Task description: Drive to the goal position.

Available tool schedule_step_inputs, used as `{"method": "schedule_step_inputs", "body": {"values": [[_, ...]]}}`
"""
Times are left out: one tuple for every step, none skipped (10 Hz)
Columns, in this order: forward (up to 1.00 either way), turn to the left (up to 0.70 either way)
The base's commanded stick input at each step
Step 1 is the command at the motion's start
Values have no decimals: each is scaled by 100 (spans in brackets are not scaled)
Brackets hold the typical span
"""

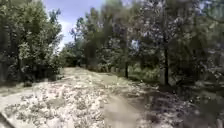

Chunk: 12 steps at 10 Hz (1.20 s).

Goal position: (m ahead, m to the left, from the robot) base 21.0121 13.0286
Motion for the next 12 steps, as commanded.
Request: {"method": "schedule_step_inputs", "body": {"values": [[50, 0], [50, 0], [50, 0], [50, 0], [50, 0], [50, 0], [50, 0], [50, 0], [50, 0], [50, 0], [50, 0], [50, 0]]}}
